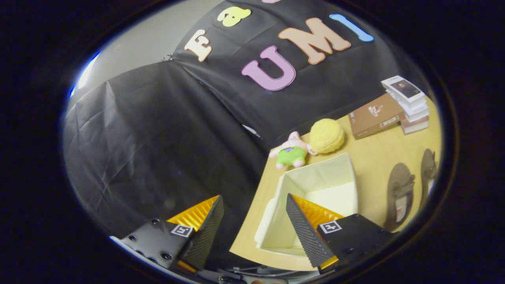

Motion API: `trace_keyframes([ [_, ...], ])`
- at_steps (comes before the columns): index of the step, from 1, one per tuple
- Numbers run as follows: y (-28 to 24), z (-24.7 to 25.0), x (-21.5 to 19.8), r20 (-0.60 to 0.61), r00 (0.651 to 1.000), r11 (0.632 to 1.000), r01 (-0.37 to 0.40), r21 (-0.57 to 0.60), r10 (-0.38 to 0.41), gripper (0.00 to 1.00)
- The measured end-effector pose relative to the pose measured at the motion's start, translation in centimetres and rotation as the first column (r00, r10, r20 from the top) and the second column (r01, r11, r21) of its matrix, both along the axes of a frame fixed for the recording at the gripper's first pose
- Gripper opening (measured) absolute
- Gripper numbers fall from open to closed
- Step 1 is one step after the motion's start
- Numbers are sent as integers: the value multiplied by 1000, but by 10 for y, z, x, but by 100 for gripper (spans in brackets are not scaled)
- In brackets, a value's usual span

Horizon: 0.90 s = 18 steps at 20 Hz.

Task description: Open the storage box then place both shoes into the box .Put the left shoe in first, then the right shoe, with the right side of both shoes facing outward in a uniform manner.

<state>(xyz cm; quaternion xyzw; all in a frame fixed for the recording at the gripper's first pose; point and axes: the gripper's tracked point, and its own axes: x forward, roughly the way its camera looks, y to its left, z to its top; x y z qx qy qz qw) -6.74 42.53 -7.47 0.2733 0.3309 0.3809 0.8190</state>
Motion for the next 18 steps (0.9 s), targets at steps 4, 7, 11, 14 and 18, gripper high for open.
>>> trace_keyframes([
  [4, -62, -29, 15, -46, 999, 991, -3, -134, -4, 100],
  [7, -110, -52, 35, -40, 999, 964, 10, -265, -22, 100],
  [11, -170, -99, 56, -75, 996, 906, 20, -422, -57, 100],
  [14, -201, -138, 62, -119, 991, 854, -4, -521, -68, 99],
  [18, -220, -199, 59, -197, 978, 783, -73, -618, -65, 99],
])
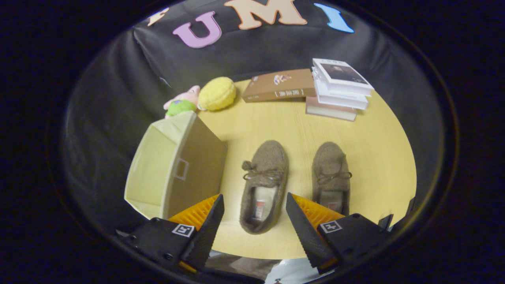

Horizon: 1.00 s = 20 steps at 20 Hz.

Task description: Open the storage box then place both shoes into the box .Put the left shoe in first, then the right shoe, with the right side of both shoes facing outward in a uniform manner.

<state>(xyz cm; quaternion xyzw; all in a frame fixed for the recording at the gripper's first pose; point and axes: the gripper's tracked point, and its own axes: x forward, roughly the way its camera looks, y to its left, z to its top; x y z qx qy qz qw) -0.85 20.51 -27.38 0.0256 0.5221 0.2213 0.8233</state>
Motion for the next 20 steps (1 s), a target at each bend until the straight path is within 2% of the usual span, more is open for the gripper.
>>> trace_keyframes([
  [1, -2, -14, 0, -22, 1000, 1000, -9, -23, 9, 99],
  [5, -12, -51, 4, -87, 996, 995, -33, -96, 24, 88],
  [9, -13, -77, 6, -146, 989, 992, -27, -121, 9, 70],
  [14, -8, -88, 2, -199, 980, 990, -26, -138, -2, 18],
  [18, -11, -90, -5, -248, 969, 988, -35, -149, -3, 9],
  [20, -13, -88, -4, -271, 962, 989, 4, -150, -45, 6],
])
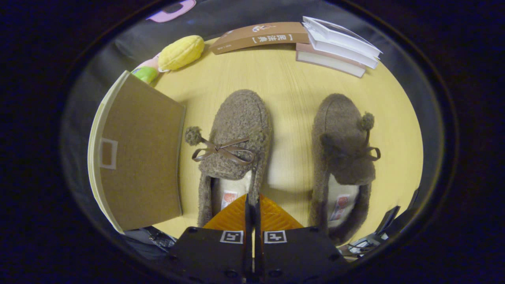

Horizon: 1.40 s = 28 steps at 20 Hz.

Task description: Open the storage box then place both shoes into the box .Put the left shoe in first, then the right shoe, with the right side of both shoes facing outward in a uniform manner.

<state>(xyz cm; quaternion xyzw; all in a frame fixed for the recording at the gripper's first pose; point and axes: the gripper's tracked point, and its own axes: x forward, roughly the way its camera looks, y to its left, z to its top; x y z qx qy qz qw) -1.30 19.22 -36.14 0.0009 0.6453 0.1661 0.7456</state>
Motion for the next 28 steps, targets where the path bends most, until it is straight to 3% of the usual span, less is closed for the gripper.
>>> trace_keyframes([
  [5, 3, 4, -1, 15, 1000, 999, 20, 32, -21, 5],
  [12, 5, 40, 6, 11, 993, 984, 118, 132, -120, 5],
  [19, 25, 129, 10, 70, 990, 952, 99, 289, -124, 5],
  [24, 66, 227, 21, 115, 983, 870, 71, 488, -145, 3],
  [28, 68, 216, 20, 165, 981, 896, 15, 444, -98, 3],
])
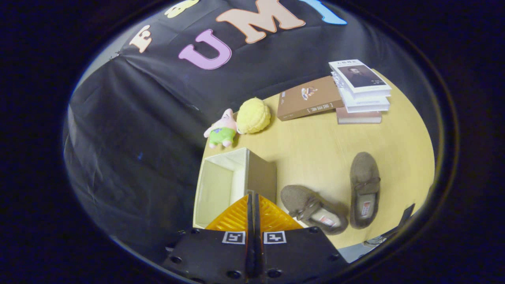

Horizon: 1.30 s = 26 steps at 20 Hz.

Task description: Open the storage box then place both shoes into the box .Put the left shoe in first, then the right shoe, with the right side of both shoes facing outward in a uniform manner.

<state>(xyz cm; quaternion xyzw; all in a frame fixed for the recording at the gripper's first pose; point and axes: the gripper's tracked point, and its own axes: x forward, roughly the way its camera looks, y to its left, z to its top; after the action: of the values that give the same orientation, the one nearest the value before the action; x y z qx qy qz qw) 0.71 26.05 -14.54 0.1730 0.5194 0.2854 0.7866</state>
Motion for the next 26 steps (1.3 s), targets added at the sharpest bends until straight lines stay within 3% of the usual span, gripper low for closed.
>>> trace_keyframes([
  [6, -16, -48, -3, 48, 991, 986, -120, -117, 126, 3],
  [10, -37, -86, -7, 33, 965, 942, -246, -228, 260, 48],
  [14, -63, -129, -1, 27, 913, 840, -364, -403, 408, 93],
  [16, -73, -152, -2, -10, 896, 796, -399, -455, 444, 95],
  [19, -74, -178, -10, -79, 876, 759, -454, -466, 476, 96],
  [26, -84, -225, -8, -162, 836, 656, -517, -549, 524, 48],
])
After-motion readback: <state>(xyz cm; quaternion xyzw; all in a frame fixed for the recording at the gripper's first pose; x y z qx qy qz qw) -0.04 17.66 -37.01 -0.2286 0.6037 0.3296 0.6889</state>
